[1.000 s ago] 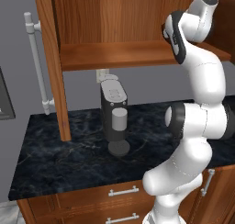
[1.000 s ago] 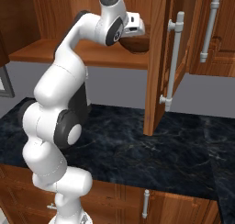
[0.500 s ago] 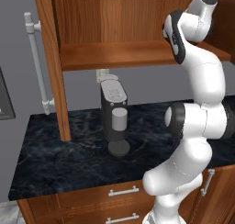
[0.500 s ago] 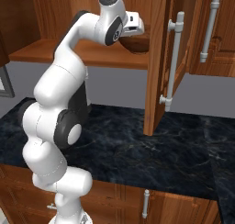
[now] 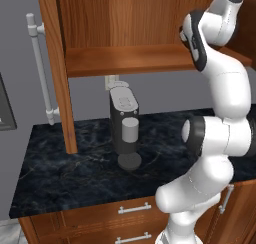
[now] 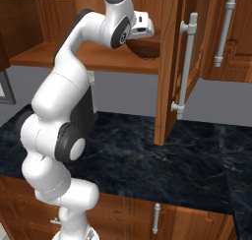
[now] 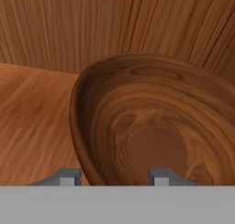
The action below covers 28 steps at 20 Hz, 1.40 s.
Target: Move the bowls from the cabinet to the plates on the dining table.
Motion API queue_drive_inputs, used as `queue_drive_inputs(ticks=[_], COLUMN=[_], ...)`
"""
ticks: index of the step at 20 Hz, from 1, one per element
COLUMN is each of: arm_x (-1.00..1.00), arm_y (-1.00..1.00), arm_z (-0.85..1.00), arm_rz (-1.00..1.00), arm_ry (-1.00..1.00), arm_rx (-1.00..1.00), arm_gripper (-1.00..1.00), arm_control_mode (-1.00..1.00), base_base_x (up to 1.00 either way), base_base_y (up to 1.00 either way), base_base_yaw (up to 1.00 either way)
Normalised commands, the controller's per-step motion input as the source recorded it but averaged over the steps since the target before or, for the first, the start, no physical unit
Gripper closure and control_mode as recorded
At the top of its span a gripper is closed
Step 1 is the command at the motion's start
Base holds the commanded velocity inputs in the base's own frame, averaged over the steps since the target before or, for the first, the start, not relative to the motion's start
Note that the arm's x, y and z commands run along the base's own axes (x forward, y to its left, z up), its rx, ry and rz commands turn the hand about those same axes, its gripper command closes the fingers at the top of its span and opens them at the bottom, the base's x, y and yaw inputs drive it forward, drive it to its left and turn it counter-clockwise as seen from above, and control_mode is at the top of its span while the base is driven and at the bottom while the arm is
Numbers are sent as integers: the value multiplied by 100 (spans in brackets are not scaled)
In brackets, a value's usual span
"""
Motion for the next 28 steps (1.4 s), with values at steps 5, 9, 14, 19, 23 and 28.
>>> queue_drive_inputs(ticks=[5, 9, 14, 19, 23, 28], arm_x=[-44, -40, -37, -36, -41, -47], arm_y=[0, 1, 6, 23, 28, 22], arm_z=[0, 0, 0, 0, 0, 0], arm_rz=[0, 2, 6, 12, 15, 14], arm_ry=[-3, -8, -14, -17, -9, -2], arm_rx=[0, 0, 0, 0, -2, -5], arm_gripper=[100, 100, 100, 100, 100, 100], arm_control_mode=[-100, -100, -100, -100, -100, -100], base_base_x=[0, 0, 0, 0, 0, 0], base_base_y=[0, 0, 0, 0, 0, 0], base_base_yaw=[0, 0, 0, 0, 0, 0])
